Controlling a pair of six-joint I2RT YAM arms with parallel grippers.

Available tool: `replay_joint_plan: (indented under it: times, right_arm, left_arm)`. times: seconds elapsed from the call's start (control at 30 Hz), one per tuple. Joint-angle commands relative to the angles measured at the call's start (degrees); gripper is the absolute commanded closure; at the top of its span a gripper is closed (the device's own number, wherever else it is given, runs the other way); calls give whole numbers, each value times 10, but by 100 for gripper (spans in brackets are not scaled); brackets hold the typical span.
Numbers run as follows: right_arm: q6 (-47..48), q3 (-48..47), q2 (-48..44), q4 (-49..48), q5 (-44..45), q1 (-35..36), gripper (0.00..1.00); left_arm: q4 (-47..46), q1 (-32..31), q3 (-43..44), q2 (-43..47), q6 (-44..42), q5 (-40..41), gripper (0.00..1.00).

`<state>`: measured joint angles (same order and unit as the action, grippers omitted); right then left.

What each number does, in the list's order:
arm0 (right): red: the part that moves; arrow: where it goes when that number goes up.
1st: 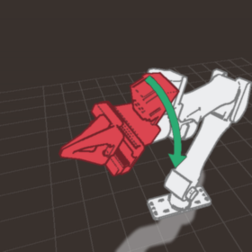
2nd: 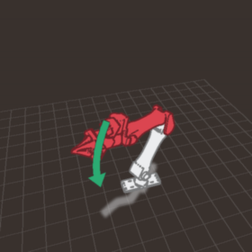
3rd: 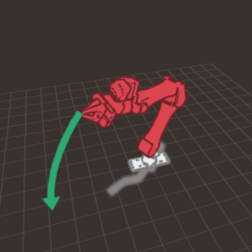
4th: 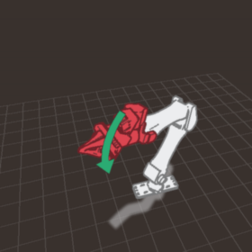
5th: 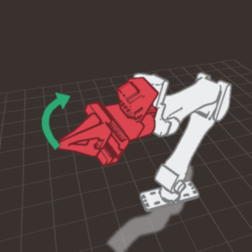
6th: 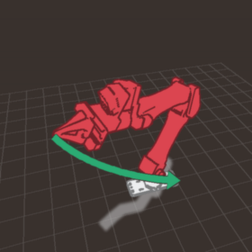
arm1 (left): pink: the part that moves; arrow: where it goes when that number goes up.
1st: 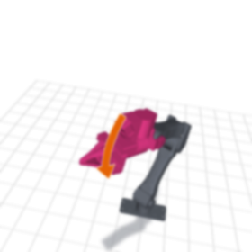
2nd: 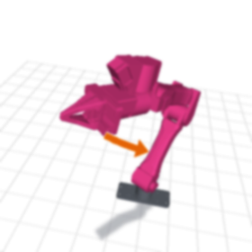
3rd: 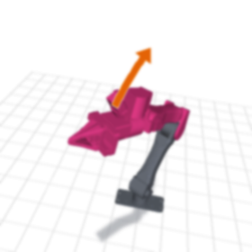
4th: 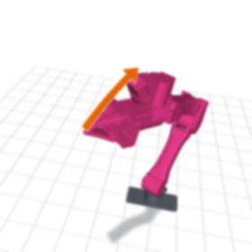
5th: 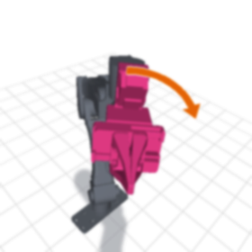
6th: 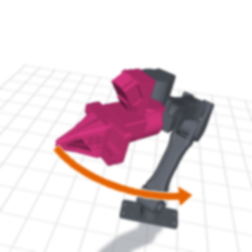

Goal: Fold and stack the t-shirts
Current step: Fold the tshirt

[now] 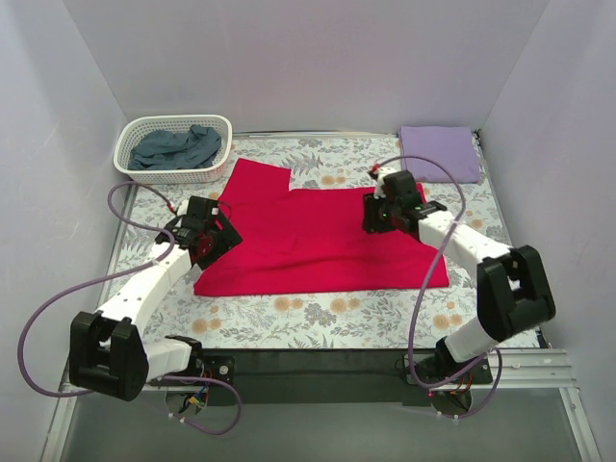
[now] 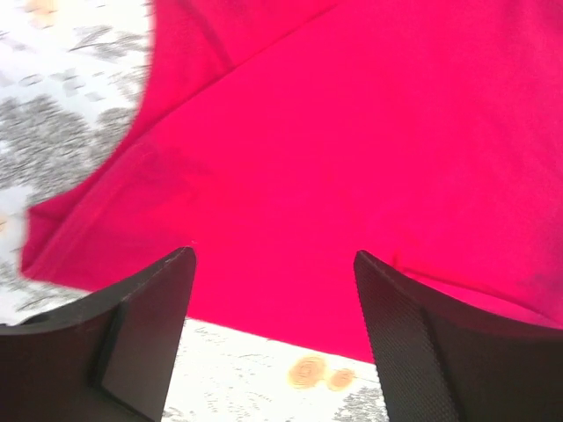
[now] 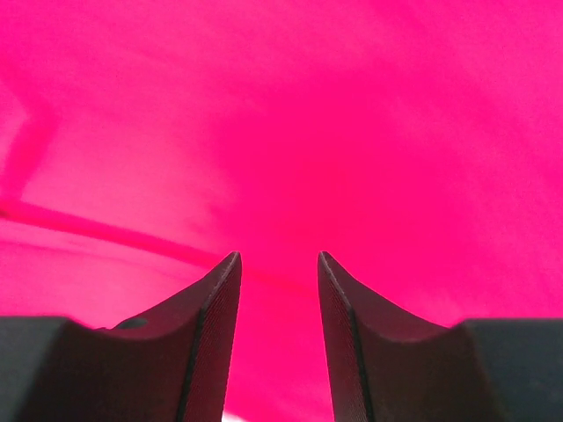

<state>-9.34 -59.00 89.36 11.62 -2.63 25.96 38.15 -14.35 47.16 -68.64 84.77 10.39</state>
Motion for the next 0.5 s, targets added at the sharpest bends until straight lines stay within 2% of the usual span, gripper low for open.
replay_joint_plan:
  times: [0.0, 0.27, 0.47]
  right_arm:
    - [-42, 60, -57, 60, 24, -41, 59]
    - [-62, 190, -165, 59, 57, -128, 61]
    - [-83, 241, -177, 39, 50, -176, 63]
  left_arm:
    - [-25, -26, 39, -35, -14, -27, 36]
    - [-91, -71, 109, -171, -12, -29, 57]
    - [-127, -83, 145, -244, -16, -23, 61]
